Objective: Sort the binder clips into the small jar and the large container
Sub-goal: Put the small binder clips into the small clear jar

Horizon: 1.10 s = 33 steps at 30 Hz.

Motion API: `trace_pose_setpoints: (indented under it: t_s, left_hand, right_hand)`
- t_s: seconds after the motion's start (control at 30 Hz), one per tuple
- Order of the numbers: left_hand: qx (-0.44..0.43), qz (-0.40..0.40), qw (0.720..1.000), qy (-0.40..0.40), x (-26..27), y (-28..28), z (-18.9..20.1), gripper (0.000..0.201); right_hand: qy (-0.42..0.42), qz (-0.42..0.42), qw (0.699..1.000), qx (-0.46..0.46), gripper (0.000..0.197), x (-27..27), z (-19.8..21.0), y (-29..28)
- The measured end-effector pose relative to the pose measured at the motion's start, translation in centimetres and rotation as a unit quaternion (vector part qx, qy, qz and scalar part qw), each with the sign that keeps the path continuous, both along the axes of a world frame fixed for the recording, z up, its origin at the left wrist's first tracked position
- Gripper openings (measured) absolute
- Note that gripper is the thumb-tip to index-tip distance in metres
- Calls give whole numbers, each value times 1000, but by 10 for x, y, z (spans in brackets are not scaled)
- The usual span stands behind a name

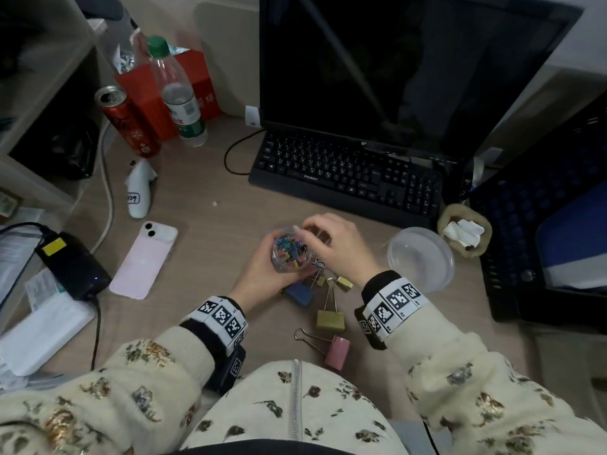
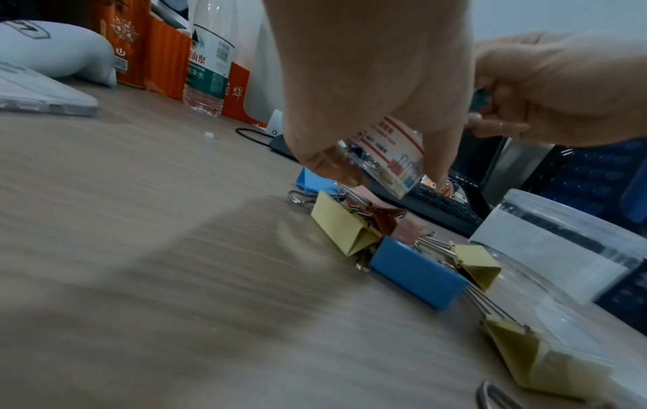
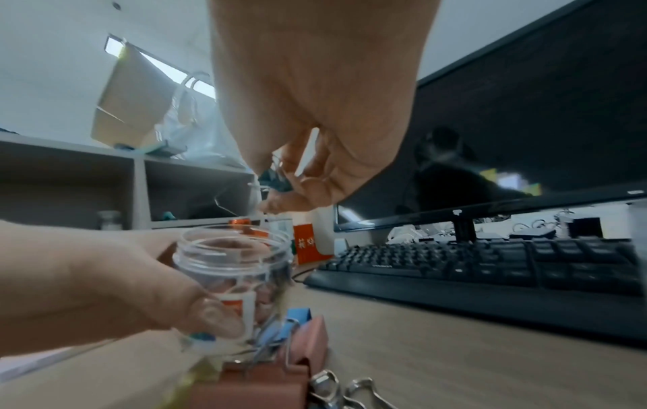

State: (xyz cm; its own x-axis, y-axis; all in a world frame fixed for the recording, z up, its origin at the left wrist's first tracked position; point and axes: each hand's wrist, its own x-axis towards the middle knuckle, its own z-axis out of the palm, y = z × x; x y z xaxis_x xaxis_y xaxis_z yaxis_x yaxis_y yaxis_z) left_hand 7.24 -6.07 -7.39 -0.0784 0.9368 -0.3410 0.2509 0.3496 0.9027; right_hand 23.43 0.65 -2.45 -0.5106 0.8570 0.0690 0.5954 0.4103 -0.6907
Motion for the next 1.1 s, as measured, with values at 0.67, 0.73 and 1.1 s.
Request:
trace_pose_setpoints:
  t_s: [0.67,0.73,1.1]
  left_hand:
    - [41,67,995,66,-27,-5,16,82]
    - [44,66,995,69,-27,-5,16,82]
    - [46,70,994,74,-33,-9,18,91]
  right_hand:
    - [-225,56,970,-71,68,11,-44,-63]
    - [-222,21,973,-66,68,5,-50,-67]
    - [-201,-30,978,-54,37,-7,-57,-54]
